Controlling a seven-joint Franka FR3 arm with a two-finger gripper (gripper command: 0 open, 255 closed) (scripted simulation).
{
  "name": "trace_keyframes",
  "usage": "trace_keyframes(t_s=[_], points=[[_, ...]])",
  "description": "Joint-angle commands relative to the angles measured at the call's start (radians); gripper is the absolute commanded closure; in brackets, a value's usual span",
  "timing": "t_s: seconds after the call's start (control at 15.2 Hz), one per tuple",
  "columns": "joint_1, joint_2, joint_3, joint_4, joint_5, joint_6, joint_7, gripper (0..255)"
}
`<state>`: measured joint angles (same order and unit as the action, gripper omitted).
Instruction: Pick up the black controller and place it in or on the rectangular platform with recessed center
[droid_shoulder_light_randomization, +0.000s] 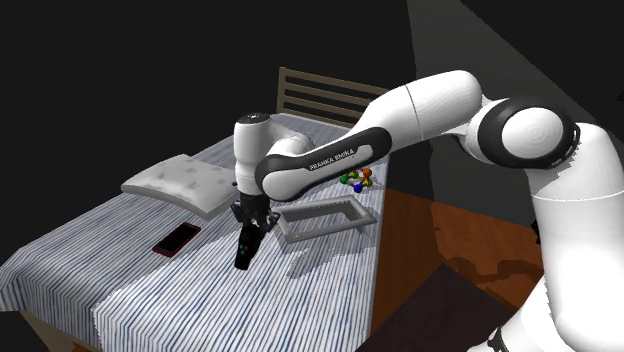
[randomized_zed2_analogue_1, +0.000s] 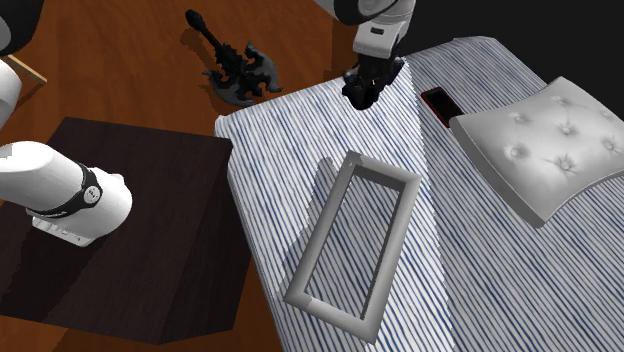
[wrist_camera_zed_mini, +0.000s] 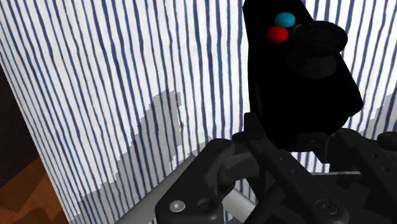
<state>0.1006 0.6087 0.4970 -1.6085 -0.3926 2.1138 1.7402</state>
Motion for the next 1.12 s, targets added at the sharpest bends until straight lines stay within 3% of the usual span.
trace_keyframes(t_s=[0.0, 0.59, 1.06], points=[[-0.003, -0.015, 0.006, 0.007, 0.008, -0.02, -0.005, 255], [-0.011, -0.063, 0.024, 0.046, 0.039, -0.102, -0.027, 255], [-0.169, -0.185, 0.018, -0.131, 0.09, -0.023, -0.169, 255]])
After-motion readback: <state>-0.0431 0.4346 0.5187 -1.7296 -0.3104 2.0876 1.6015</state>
